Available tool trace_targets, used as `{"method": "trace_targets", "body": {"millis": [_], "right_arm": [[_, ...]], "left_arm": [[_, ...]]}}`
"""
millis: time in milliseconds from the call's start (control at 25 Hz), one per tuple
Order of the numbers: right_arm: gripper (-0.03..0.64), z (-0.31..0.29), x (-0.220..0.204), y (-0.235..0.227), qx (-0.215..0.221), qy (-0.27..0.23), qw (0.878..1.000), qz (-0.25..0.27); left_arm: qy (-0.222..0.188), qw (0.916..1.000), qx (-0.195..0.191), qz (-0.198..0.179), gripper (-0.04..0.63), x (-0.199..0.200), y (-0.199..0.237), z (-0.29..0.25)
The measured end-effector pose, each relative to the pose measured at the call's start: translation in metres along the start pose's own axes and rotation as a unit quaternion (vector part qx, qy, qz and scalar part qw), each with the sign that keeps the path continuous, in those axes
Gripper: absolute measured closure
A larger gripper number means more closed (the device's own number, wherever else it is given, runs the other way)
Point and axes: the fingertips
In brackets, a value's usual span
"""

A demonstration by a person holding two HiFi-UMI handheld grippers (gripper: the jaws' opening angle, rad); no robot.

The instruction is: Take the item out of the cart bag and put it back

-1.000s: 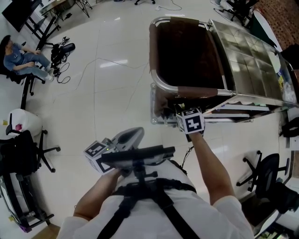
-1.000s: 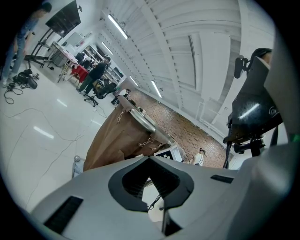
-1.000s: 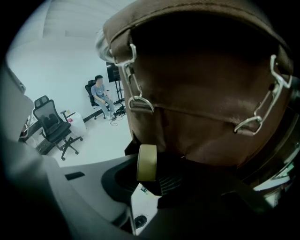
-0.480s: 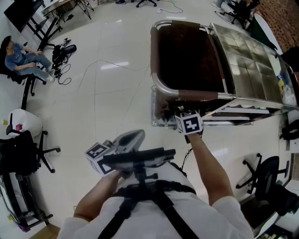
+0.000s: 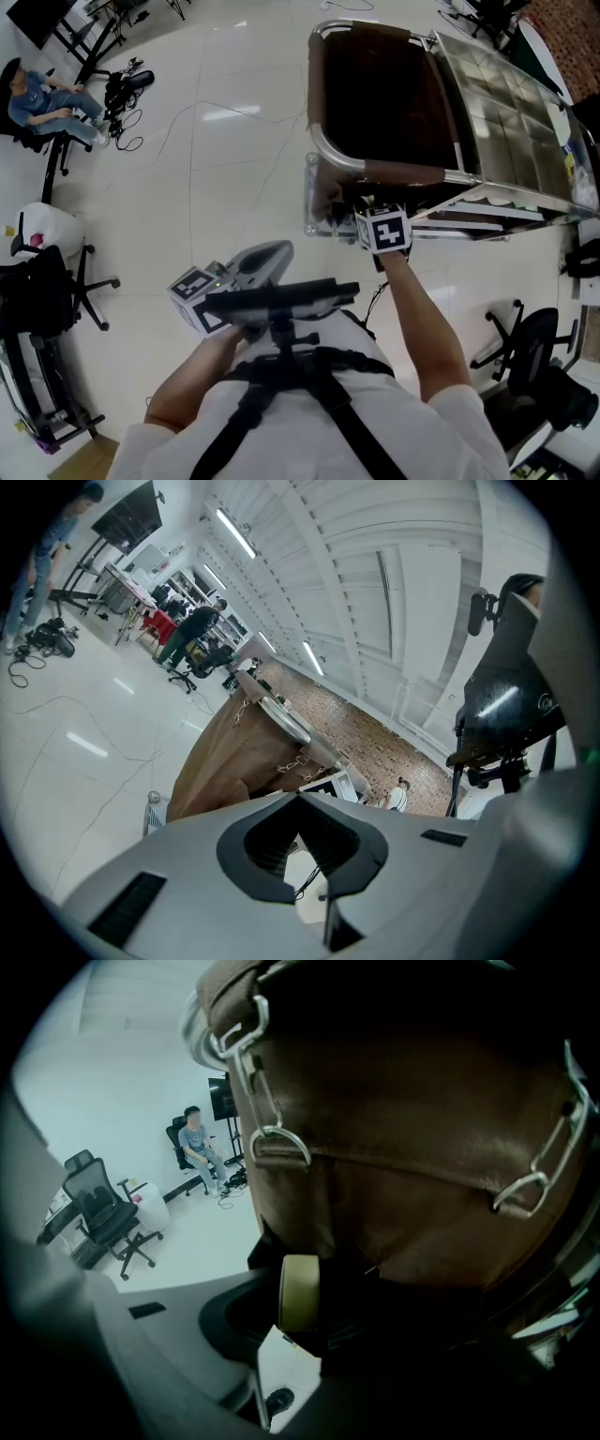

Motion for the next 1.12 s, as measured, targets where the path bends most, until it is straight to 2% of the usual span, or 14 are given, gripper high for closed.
{"method": "trace_targets", "body": {"millis": [640, 1120], "right_arm": [[0.445, 0.013, 0.004, 0.004, 0.002, -0.022, 1.000, -0.010], [0.431, 0.031, 0.001, 0.002, 0.000, -0.042, 0.999, -0.018]], "left_arm": [[0.006, 0.9999, -0.008, -0.004, 0.595, -0.003, -0.004, 0.003], [0.001, 0.9999, -0.014, -0.003, 0.595, -0.004, -0.010, 0.000]]}}
Point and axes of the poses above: the fingertips, and each gripper's own axes: z backward along the fingers, y to its left, x out of its top, and after that the axes turned 6 degrees about y, right-handed
